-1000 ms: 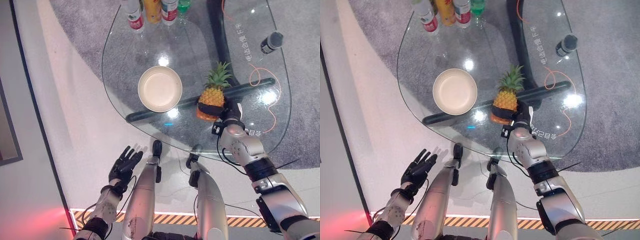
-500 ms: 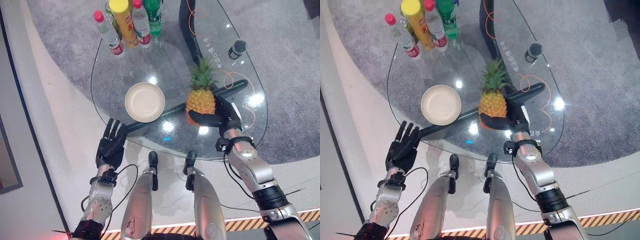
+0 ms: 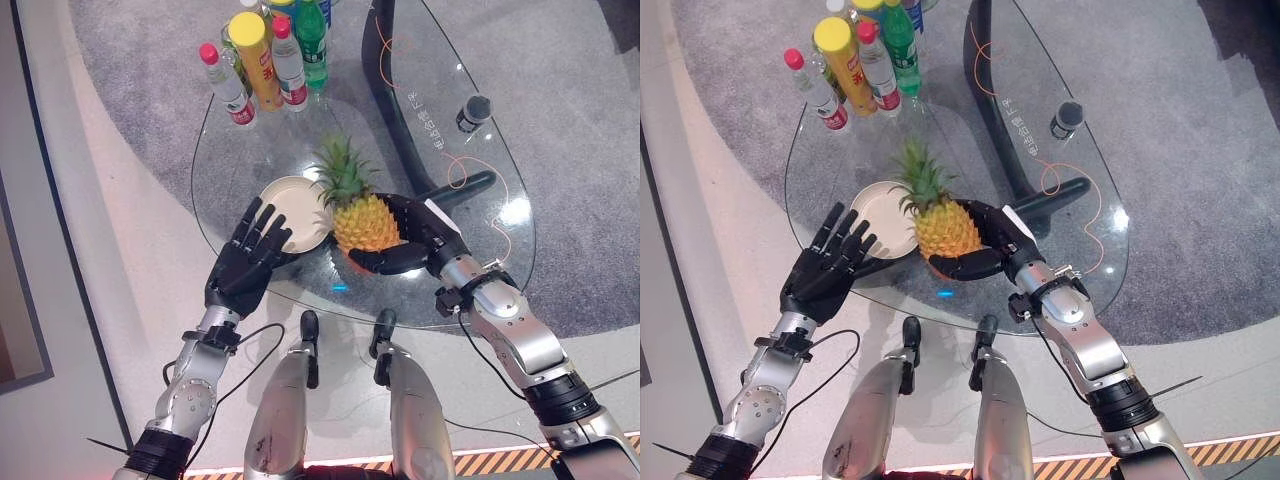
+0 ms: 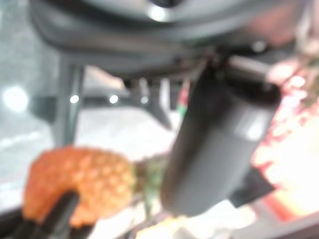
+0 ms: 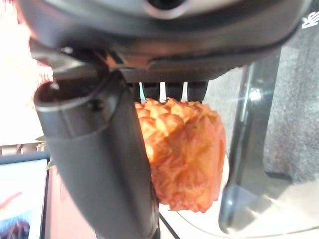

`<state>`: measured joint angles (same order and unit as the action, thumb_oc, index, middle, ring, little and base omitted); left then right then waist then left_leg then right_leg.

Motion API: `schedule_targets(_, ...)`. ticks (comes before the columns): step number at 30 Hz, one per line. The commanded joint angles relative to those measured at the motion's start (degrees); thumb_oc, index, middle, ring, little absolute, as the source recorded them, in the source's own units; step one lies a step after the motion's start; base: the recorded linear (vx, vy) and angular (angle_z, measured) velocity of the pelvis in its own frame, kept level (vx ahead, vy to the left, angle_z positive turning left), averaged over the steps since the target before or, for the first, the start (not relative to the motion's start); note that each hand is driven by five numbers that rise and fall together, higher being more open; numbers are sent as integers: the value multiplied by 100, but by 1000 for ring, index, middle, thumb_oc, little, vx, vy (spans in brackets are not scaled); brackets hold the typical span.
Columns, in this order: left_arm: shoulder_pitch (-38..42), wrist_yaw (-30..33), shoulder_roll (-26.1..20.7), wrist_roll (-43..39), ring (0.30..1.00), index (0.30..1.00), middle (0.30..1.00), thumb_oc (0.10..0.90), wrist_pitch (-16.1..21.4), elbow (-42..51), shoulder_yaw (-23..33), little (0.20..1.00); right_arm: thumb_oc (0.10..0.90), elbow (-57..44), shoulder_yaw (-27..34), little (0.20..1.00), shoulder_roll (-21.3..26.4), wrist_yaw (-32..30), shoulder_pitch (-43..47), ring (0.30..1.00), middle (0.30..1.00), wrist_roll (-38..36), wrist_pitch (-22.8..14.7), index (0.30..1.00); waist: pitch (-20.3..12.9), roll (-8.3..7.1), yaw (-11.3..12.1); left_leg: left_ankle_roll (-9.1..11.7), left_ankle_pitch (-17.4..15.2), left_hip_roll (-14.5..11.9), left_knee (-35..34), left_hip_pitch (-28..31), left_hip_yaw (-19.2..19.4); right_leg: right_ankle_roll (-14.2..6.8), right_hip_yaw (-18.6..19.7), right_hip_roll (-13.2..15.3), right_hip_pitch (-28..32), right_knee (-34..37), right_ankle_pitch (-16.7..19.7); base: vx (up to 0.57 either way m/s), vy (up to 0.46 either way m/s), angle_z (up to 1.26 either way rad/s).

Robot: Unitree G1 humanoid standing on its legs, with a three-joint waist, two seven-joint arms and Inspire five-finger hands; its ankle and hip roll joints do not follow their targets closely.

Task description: Pick up the fruit to the plate

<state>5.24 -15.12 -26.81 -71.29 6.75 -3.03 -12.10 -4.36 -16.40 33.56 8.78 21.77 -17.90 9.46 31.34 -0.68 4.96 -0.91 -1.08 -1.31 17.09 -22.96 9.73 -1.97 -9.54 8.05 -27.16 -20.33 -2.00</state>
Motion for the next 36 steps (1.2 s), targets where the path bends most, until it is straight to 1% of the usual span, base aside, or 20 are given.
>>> schedule_targets(1, 183, -606, -249, -65, 900, 900, 900, 800, -2, 1058, -33, 900, 100, -1376, 31, 200, 239, 338, 495, 300, 300, 4, -876, 300, -155, 147, 23, -179, -652, 375, 496, 183, 45, -108, -624, -54, 355, -549, -338, 12, -2, 6)
schedule_targets(5, 274, -752, -440, 78, 900, 900, 900, 800, -21, 1259, -176, 900, 100, -1439, -200, 200, 386, 474, 520, 300, 300, 173, -870, 300, -155, 147, 40, -189, -655, 412, 536, 132, 20, -111, -616, -54, 329, -550, -315, 13, -2, 8)
schedule_targets(9, 296, -919, -590, 178, 900, 900, 900, 800, -218, 1483, -273, 900, 100, -1525, -383, 200, 497, 617, 466, 300, 300, 292, -921, 300, -155, 151, 55, -207, -656, 462, 567, 103, -22, -110, -572, -76, 324, -545, -304, 14, -1, 6)
schedule_targets(11, 303, -921, -603, 186, 900, 900, 900, 800, -246, 1519, -299, 900, 100, -1544, -419, 200, 512, 649, 461, 300, 300, 318, -938, 300, -155, 149, 56, -209, -655, 470, 572, 96, -28, -111, -564, -78, 321, -543, -298, 6, -5, 2)
schedule_targets(15, 337, -1007, -615, 137, 900, 900, 900, 800, -299, 1587, -380, 900, 100, -1651, -668, 200, 568, 944, 506, 300, 300, 432, -1039, 300, -155, 136, 64, -205, -661, 505, 618, 58, -68, -106, -509, -107, 313, -536, -299, 9, -6, 5)
schedule_targets(18, 345, -1044, -598, 130, 900, 900, 900, 800, -367, 1585, -423, 900, 100, -1726, -773, 200, 567, 1077, 549, 300, 300, 492, -987, 300, -155, 129, 72, -200, -659, 526, 645, 33, -101, -105, -474, -125, 298, -538, -291, 0, 0, 0)
schedule_targets(23, 306, -1245, -487, -85, 900, 900, 900, 800, -231, 1646, -434, 900, 100, -1836, -1084, 200, 646, 1632, 594, 300, 300, 673, -857, 300, -155, 118, 93, -190, -632, 552, 600, 45, -126, -89, -444, -152, 320, -475, -288, 0, 0, 0)
schedule_targets(25, 299, -1244, -448, -131, 900, 900, 900, 800, -198, 1679, -439, 900, 100, -1864, -1175, 200, 653, 1764, 590, 300, 300, 716, -849, 300, -155, 113, 103, -188, -627, 562, 589, 52, -142, -83, -437, -161, 338, -450, -288, 0, 0, 0)
schedule_targets(30, 316, -1228, -311, -123, 900, 900, 900, 800, -56, 1725, -491, 900, 100, -1920, -1445, 200, 528, 2365, 677, 300, 300, 679, -824, 300, -155, 92, 155, -182, -610, 592, 594, 36, -196, -70, -438, -179, 347, -430, -281, 5, -21, 4)
schedule_targets(32, 326, -1238, -296, -136, 900, 900, 900, 800, -38, 1716, -493, 900, 100, -1925, -1483, 200, 507, 2425, 705, 300, 300, 680, -803, 300, -155, 89, 162, -180, -610, 593, 595, 35, -200, -71, -443, -177, 346, -433, -282, 0, 0, 0)
schedule_targets(33, 347, -1317, -232, -177, 900, 900, 900, 800, 2, 1719, -473, 900, 100, -1939, -1607, 200, 453, 2600, 808, 300, 300, 658, -704, 300, -155, 88, 197, -173, -607, 596, 591, 39, -210, -70, -459, -172, 354, -435, -288, 0, 0, 0)
schedule_targets(36, 371, -1321, -183, -185, 900, 900, 900, 800, 32, 1740, -505, 900, 100, -1895, -1720, 200, 398, 2524, 897, 300, 300, 604, -628, 300, -155, 94, 229, -171, -592, 604, 584, 26, -224, -62, -472, -176, 348, -441, -292, 0, 0, 0)
